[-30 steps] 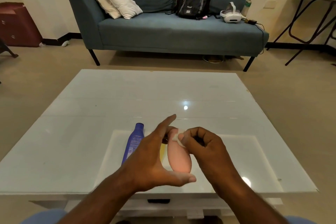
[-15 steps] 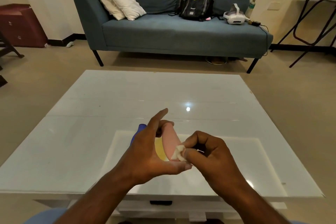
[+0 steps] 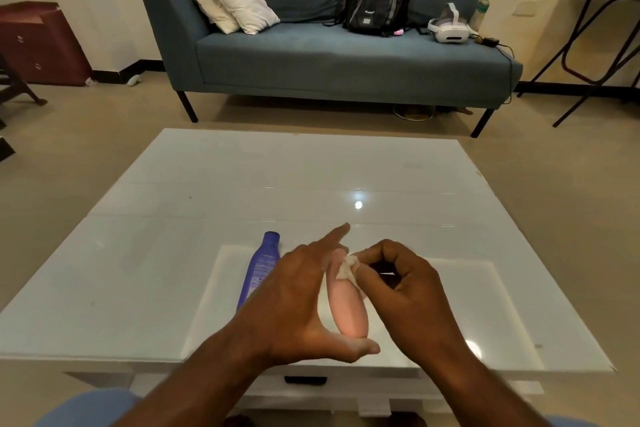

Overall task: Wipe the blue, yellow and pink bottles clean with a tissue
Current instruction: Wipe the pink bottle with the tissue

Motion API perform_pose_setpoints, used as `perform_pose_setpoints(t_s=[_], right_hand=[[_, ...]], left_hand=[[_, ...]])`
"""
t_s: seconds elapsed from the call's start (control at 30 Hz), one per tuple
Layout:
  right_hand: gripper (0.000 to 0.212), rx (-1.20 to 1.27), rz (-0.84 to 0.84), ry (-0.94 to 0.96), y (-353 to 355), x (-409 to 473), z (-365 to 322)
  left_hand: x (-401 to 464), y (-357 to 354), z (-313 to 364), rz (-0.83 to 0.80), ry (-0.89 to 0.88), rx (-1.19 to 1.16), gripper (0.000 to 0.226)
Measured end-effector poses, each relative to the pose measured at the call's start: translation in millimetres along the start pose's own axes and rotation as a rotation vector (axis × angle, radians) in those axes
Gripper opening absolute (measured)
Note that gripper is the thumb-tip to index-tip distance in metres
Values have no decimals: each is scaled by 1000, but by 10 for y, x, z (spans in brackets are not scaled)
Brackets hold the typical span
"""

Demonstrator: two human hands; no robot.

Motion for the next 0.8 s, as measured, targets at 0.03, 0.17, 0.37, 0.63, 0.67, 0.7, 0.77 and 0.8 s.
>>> perform_pose_setpoints(t_s=[0.03,0.17,0.37,0.63,0.67,0.7,0.77,0.8], right_hand=[[14,-4,-25,62,-10,-22,-71],[12,-146,-224,472,-198,-290,-436],[3,-182,-69,412,-131,-59,-317],[19,-25,-177,354,-161,-148,-350],[18,-26,-94,295,-93,-66,-296],[18,-31,-32,243,-42,-5,-244],[16,8,-22,162,-17,29,-185],[14,48,-69,139,-45,1,-192]], left_hand=[[11,22,-5,16,-7,-2,127],[46,60,-70,18,-36,-22,120],[-15,-145,40,-82,-32,1,124],[23,20,64,-41,-83,10,120],[-15,-38,114,-70,-79,8,121],[-40,-66,135,-81,-51,-9,124],[-26,-53,76,-47,11,-73,127],[3,-9,21,-5,25,-111,127]])
Point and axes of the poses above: each hand's wrist, its own x-axis towards the middle knuckle, its own y-axis out of the back of the hand, z = x × y, the point moved 9 cm from there along x, towards the middle knuckle, and after that the axes turned 12 degrees about z, right-handed, at the moved point
